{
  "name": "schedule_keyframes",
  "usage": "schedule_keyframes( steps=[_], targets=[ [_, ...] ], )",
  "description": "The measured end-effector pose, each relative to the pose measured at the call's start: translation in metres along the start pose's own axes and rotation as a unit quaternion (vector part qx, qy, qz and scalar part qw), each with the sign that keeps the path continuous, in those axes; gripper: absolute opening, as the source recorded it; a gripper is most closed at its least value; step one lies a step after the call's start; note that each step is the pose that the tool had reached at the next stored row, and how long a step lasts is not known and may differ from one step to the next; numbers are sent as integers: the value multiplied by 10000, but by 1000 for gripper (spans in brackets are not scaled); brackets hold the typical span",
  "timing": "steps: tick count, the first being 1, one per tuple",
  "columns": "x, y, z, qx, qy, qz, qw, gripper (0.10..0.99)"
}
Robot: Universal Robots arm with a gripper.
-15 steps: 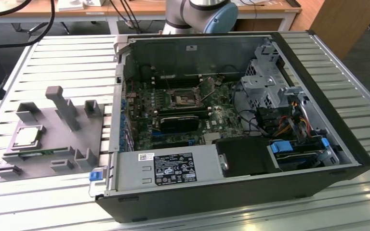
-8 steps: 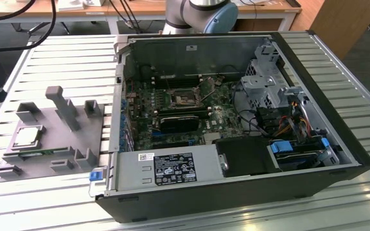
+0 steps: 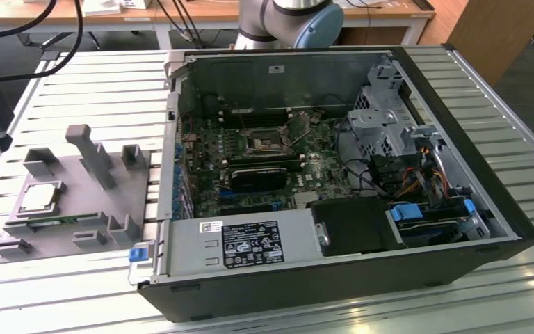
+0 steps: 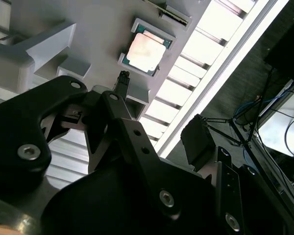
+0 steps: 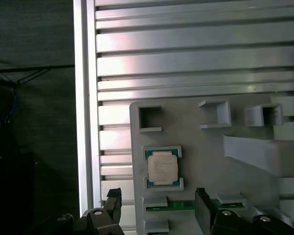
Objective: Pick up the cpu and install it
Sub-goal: 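Pick up the cpu and move it towards the insertion slot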
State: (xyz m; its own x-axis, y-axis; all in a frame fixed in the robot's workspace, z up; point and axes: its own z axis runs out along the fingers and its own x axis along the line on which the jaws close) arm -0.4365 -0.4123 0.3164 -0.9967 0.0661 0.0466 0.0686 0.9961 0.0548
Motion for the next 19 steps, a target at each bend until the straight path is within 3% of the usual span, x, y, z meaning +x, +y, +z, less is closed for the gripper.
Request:
schedule_keyframes(
  steps=[16, 19],
  targets=[
    [-22, -49, 148, -17, 5, -2, 10000, 706],
    [-42, -55, 193, -17, 14, -26, 10000, 773]
  ],
)
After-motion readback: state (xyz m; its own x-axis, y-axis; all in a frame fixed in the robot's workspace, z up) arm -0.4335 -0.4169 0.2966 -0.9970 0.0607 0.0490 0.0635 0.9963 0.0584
